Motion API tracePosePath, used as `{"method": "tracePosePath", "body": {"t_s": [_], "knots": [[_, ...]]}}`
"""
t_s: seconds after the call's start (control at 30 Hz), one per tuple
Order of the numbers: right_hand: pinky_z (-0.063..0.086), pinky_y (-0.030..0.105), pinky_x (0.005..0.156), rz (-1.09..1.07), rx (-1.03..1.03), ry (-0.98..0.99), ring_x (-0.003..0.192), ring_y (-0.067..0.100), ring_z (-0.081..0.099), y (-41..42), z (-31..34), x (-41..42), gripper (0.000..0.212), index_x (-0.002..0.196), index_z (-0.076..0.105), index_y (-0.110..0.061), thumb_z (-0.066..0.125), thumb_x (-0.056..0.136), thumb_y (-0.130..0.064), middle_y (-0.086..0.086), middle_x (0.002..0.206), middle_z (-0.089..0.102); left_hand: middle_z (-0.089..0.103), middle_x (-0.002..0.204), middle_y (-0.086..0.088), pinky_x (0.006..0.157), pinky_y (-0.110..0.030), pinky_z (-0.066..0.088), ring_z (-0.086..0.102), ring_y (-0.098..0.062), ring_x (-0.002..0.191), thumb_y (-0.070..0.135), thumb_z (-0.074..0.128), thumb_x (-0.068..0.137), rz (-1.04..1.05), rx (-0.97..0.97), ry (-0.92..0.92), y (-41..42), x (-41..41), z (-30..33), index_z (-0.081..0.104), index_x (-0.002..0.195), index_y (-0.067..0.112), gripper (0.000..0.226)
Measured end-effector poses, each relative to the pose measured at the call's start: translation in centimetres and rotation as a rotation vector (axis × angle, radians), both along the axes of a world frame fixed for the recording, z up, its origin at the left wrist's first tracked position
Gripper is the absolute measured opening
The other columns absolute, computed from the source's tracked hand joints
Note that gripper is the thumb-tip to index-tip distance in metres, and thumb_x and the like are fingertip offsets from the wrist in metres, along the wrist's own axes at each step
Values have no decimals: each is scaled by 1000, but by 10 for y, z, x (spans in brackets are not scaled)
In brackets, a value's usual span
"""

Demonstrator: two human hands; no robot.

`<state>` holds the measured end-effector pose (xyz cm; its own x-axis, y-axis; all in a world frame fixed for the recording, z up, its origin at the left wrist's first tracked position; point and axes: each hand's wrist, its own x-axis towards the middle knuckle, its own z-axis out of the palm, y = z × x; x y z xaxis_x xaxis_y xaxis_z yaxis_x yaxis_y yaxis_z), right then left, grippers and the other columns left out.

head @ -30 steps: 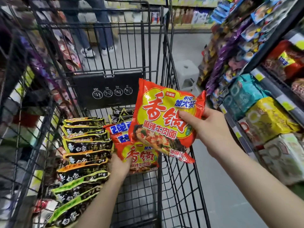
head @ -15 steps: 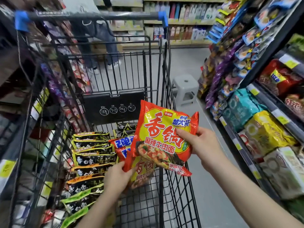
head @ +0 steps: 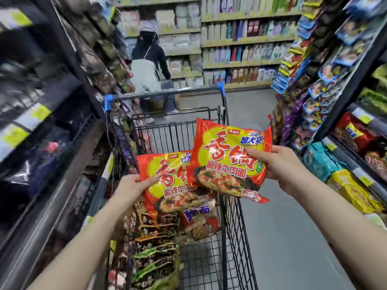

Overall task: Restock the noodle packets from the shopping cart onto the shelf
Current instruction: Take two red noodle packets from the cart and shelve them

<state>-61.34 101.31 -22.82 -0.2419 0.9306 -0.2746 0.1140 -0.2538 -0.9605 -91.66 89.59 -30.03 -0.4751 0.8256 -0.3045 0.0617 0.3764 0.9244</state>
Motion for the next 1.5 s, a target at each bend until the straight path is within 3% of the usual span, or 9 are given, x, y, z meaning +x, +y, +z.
{"method": "tracePosePath", "body": {"t_s": [0.2, 0.33, 0.43, 0.53, 0.67, 0.8, 0.93, 1.17, 1.5], "knots": [[53, 23, 53, -33, 39, 76, 60, 13, 71, -7, 79, 35, 27, 104, 67, -8, 72, 81, -20, 3, 76, 76, 60, 83, -23, 64, -37, 41, 54, -29, 73, 44, 87, 48, -48, 81, -23, -5, -3, 95, 66, 89, -5, 67], [59, 37, 72, -61, 42, 107, 66, 21, 72, -23, 114, 63, 31, 104, 66, -3, 74, 78, -18, 8, 79, 76, 72, 77, -12, 50, -23, 48, 64, -19, 57, 27, 74, 72, -130, 135, -16, -4, 17, 139, 66, 90, -1, 34], [56, 23, 50, -97, 64, 124, 54, 14, 70, -42, 132, 90, 18, 96, 66, -3, 69, 82, -14, 4, 67, 75, 74, 78, -12, 61, -29, 50, 67, -21, 63, 28, 73, 71, -215, 188, -41, -2, 41, 159, 67, 89, 3, 31], [52, 19, 49, -174, 105, 126, 53, 11, 69, -68, 144, 124, 12, 93, 67, -6, 66, 84, -15, 0, 66, 74, 73, 68, -9, 46, -19, 46, 63, -13, 48, 27, 71, 73, -318, 239, -102, -1, 69, 173, 65, 85, 4, 26], [54, 35, 73, -292, 119, 82, 77, 24, 71, -114, 157, 174, 38, 106, 66, -5, 73, 74, -24, 8, 87, 76, 74, 80, -13, 49, -24, 54, 70, -18, 60, 52, 88, 35, -475, 255, -97, 3, 112, 187, 65, 91, 2, 79], [55, 31, 64, -474, 128, 106, 65, 19, 73, -172, 163, 225, 19, 96, 64, -9, 70, 80, -18, 6, 79, 76, 75, 84, -13, 65, -31, 56, 72, -22, 67, 28, 70, 66, -661, 250, -157, 14, 166, 195, 62, 101, -1, 47], [55, 38, 77, -686, 134, 93, 80, 26, 73, -240, 165, 277, 34, 102, 66, -7, 74, 74, -24, 9, 90, 76, 75, 80, -13, 82, -42, 49, 70, -21, 64, 22, 73, 70, -804, 242, -217, 20, 238, 193, 65, 95, 3, 33], [54, 40, 84, -1052, 146, 13, 88, 26, 71, -391, 172, 358, 28, 104, 69, -6, 71, 81, -23, 8, 94, 76, 74, 82, -15, 71, -38, 56, 71, -23, 66, 17, 67, 77, -1151, 210, -271, -15, 399, 202, 68, 93, 1, 22], [55, 33, 69, -1498, 171, -41, 72, 19, 73, -623, 190, 417, 26, 101, 69, -9, 71, 81, -26, 6, 88, 76, 74, 82, -13, 64, -34, 53, 68, -25, 69, 18, 65, 83, -1612, 210, -278, -153, 608, 222, 65, 93, 2, 18]]}}
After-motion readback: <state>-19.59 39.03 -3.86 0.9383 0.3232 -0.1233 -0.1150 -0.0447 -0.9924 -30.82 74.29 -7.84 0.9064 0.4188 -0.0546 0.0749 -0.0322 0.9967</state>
